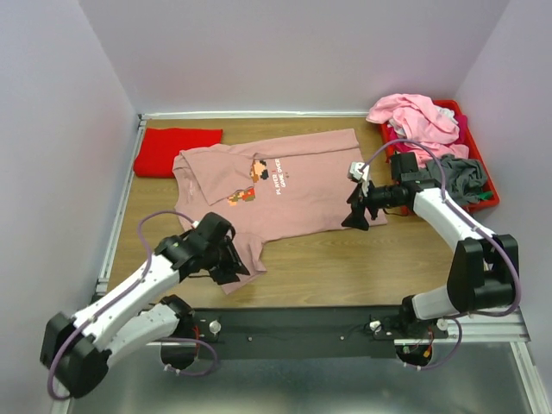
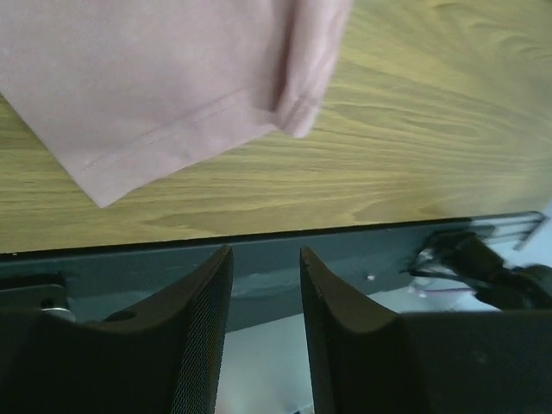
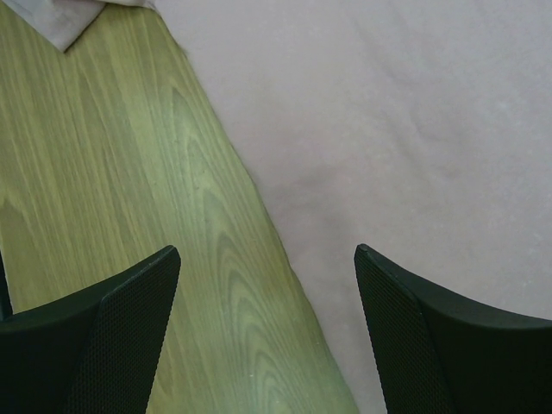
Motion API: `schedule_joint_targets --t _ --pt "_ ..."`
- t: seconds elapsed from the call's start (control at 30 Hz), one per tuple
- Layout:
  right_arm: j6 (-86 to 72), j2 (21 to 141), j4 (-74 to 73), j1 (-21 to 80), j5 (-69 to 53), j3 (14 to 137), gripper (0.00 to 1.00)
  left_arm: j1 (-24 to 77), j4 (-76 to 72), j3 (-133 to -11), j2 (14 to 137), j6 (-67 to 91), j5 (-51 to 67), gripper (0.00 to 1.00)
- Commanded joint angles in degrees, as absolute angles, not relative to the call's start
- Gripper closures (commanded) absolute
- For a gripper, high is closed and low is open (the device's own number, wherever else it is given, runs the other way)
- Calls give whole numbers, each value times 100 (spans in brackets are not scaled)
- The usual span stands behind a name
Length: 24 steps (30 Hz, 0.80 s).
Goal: Fold and stack the t-shirts
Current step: Fold the tshirt
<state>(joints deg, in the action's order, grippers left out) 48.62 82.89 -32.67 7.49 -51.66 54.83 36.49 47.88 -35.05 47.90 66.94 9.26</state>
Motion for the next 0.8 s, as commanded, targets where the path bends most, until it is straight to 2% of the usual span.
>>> schedule_joint_targets --t 0.0,0.13,0.37,0.47,0.57,0.77 --pt "4755 8367 -3261 721 -4975 5608 12 3867 4861 -3542 5527 6725 467 55" --pt "4781 8420 -3261 712 -4922 5581 11 3902 4913 -3621 5958 6775 123 56" --pt "4808 8490 -3261 729 -4887 5572 11 4385 4966 -3262 5941 7769 299 52" --pt "4816 8473 -3270 721 -4843 5555 11 4412 4861 -3208 6343 7708 203 47" --pt "4825 8438 -3261 721 -4843 5537 11 4447 4939 -3339 6809 7611 -112 47" --pt "4851 8420 -3270 721 -4852 5528 11 4500 4930 -3541 6882 7550 -578 47"
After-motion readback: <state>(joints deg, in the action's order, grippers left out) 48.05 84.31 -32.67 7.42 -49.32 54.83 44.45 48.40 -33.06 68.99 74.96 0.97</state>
